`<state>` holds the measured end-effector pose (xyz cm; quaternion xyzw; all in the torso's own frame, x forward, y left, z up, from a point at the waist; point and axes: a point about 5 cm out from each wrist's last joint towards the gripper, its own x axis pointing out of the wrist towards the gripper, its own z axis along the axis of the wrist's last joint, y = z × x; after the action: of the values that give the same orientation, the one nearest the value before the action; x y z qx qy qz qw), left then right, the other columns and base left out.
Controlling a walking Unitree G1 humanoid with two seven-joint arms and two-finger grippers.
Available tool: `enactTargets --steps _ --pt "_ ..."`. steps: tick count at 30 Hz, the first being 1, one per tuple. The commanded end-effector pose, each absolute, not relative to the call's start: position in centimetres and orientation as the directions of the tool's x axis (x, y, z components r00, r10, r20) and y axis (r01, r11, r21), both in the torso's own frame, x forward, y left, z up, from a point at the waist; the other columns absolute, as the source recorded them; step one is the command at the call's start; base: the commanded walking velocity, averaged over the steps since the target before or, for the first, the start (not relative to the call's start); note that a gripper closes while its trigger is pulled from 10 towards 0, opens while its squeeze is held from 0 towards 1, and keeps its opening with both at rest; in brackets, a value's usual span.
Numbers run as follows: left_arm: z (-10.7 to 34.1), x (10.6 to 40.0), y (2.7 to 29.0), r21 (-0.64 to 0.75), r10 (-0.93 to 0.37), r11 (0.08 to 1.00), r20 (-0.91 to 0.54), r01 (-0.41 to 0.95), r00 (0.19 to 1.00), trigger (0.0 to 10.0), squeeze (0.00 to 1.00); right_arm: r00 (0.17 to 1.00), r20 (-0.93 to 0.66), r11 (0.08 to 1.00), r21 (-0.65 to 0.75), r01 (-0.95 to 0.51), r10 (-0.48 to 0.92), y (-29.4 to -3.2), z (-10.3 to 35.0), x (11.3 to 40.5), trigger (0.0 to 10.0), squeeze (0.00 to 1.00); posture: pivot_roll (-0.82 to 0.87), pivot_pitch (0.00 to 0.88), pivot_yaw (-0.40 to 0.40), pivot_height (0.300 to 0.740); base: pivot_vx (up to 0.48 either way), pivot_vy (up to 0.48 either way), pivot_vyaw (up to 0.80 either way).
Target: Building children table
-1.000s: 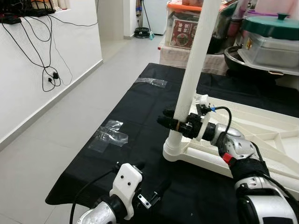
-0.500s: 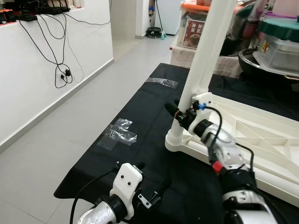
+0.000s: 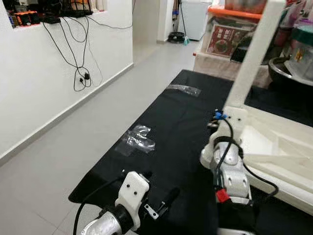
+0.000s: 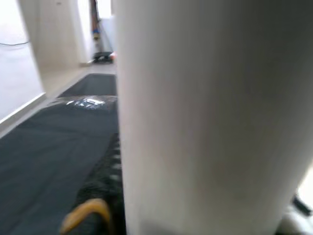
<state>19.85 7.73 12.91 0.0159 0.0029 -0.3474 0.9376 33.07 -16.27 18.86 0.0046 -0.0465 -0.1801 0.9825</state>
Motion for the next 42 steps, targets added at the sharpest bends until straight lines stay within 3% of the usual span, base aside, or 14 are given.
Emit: enactTargets --steps 1,5,6,8,10,12,14,17,19,28,29,36,41,42 --pt "12.4 19.8 7.7 0.025 -0.657 0.753 -0.036 0.658 0.753 10.0 0.0 0.953 0.15 0.965 0.028 0.262 -0.263 -15.0 19.3 33.4 10.0 1.0 0.09 0.031 -0.074 0.74 0.0 0.0 0.0" --pt "12.5 19.8 7.7 0.023 -0.658 0.752 -0.033 0.659 0.752 10.0 0.0 0.948 0.19 0.966 0.009 0.257 -0.254 -16.1 19.6 33.6 10.0 1.0 0.09 0.028 -0.08 0.74 0.0 0.0 0.0" --pt "12.5 19.9 7.6 0.022 -0.657 0.753 -0.033 0.657 0.753 10.0 0.0 0.969 0.189 0.987 0.015 0.162 -0.162 -16.0 19.6 33.9 10.0 0.0 0.09 0.029 -0.078 0.74 0.0 0.0 0.0" --pt "12.5 19.9 7.6 0.022 -0.657 0.753 -0.033 0.657 0.753 10.0 0.0 0.969 0.189 0.987 0.015 0.162 -0.162 -16.0 19.6 33.9 10.0 0.0 0.09 0.029 -0.078 0.74 0.0 0.0 0.0" --pt "12.4 19.9 7.6 0.022 -0.655 0.754 -0.032 0.656 0.755 10.0 0.0 0.979 0.119 0.968 0.17 -0.183 0.164 -15.0 18.6 34.4 10.0 0.0 0.09 0.03 -0.08 0.74 0.0 0.0 0.0" --pt "12.4 19.9 7.6 0.022 -0.655 0.754 -0.032 0.656 0.755 10.0 0.0 0.97 0.11 0.948 0.213 -0.238 0.218 -14.8 18.4 34.4 10.0 0.0 0.09 0.03 -0.08 0.74 0.0 0.0 0.0" --pt "12.5 19.9 7.6 0.022 -0.654 0.756 -0.031 0.654 0.756 10.0 0.0 0.832 0.14 0.807 0.203 -0.554 0.536 -15.3 18.4 33.8 10.0 0.0 0.1 0.031 -0.084 0.74 0.0 0.0 0.0" --pt "12.5 20.0 7.6 0.023 -0.652 0.757 -0.03 0.653 0.757 10.0 0.0 0.725 0.163 0.698 0.195 -0.689 0.67 -15.8 18.8 33.5 10.0 0.0 0.1 0.03 -0.084 0.74 0.0 0.0 0.0" --pt "12.5 20.0 7.6 0.026 -0.649 0.759 -0.029 0.65 0.76 10.0 0.0 0.516 0.201 0.486 0.18 -0.855 0.833 -16.2 19.5 33.0 10.0 0.0 0.11 0.027 -0.09 0.74 0.0 0.0 0.0" --pt "12.5 20.0 7.7 0.03 -0.646 0.762 -0.029 0.647 0.763 10.0 0.0 0.383 0.188 0.355 0.166 -0.92 0.904 -14.9 20.3 35.0 10.0 0.0 0.13 0.027 -0.093 0.74 0.0 0.0 0.0" --pt "12.5 20.0 7.7 0.029 -0.645 0.763 -0.029 0.646 0.763 10.0 0.0 0.384 0.164 0.362 0.147 -0.92 0.909 -14.4 20.3 35.5 0.0 0.0 0.13 0.028 -0.094 0.74 0.0 0.0 0.0" --pt "12.5 19.9 7.7 0.029 -0.645 0.763 -0.029 0.646 0.764 10.0 0.0 0.377 0.147 0.362 0.12 -0.925 0.915 -13.9 20.0 35.9 0.0 0.0 0.13 0.03 -0.092 0.74 0.0 0.0 0.0" --pt "12.5 19.9 7.7 0.027 -0.644 0.764 -0.028 0.645 0.764 10.0 0.0 0.503 0.15 0.494 0.093 -0.864 0.851 -14.4 20.0 36.2 0.0 0.0 0.12 0.03 -0.091 0.74 0.0 0.0 0.0" --pt "12.5 19.9 7.7 0.026 -0.644 0.764 -0.028 0.645 0.764 10.0 0.0 0.618 0.141 0.613 0.083 -0.786 0.773 -14.8 20.1 36.7 0.0 0.0 0.12 0.032 -0.087 0.74 0.0 0.0 0.0"
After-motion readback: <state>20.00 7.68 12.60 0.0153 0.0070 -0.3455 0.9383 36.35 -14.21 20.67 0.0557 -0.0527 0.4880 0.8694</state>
